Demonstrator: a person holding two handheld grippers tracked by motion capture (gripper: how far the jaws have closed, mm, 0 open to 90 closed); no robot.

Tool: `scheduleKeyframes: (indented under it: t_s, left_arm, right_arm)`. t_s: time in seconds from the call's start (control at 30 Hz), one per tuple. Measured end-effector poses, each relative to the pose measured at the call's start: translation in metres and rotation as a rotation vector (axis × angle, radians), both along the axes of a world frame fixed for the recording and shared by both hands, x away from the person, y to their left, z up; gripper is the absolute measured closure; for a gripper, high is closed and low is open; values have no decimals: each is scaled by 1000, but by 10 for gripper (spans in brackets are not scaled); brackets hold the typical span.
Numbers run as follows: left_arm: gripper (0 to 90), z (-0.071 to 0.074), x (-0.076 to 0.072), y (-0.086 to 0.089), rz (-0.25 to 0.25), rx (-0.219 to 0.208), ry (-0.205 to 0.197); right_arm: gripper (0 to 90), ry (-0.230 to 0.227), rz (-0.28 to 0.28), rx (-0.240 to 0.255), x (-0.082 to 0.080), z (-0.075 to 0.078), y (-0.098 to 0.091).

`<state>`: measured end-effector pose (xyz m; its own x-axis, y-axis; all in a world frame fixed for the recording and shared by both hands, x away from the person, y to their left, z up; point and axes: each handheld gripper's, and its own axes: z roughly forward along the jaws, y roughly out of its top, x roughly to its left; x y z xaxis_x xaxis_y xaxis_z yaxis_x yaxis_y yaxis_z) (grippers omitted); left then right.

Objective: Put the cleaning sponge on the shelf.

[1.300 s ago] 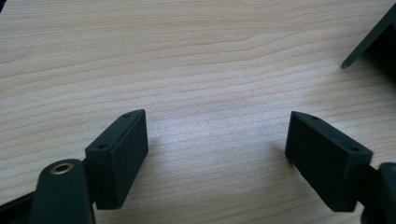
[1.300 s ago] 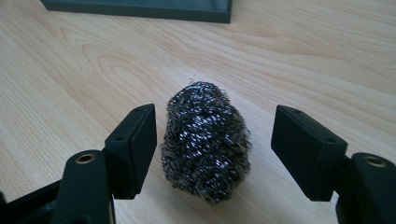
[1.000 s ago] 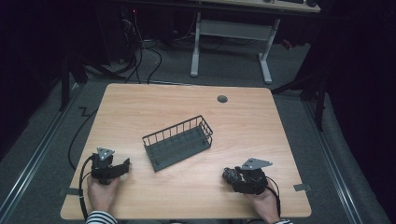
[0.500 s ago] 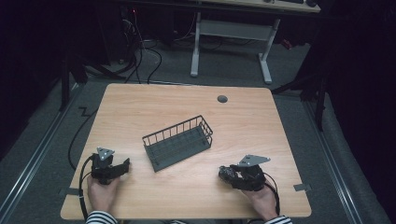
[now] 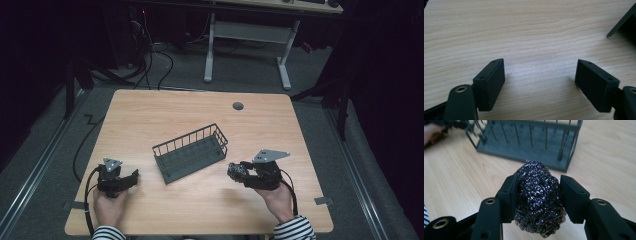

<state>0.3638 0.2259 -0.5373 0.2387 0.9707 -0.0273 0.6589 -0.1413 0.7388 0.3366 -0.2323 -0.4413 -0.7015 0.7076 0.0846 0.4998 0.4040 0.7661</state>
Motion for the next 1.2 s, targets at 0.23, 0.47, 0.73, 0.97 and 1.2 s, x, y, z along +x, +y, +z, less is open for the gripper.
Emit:
scheduleKeyframes:
  t_s: [0.23,0.47,0.73,0.97,1.2]
  left_arm:
    - [246,0,0,0,1,-4,0]
    - [247,0,0,0,2,-6,-1]
    - [248,0,0,1,3,-9,-3]
    - [250,0,0,1,4,-10,-3]
    - [249,0,0,1,3,-16,-3]
  right_arm:
    - [505,-37,22,10,10,20,10]
    - [505,-50,46,18,22,36,23]
    - [504,-64,64,18,32,48,34]
    - [504,-69,67,31,48,60,46]
    - [503,-63,66,6,68,63,63]
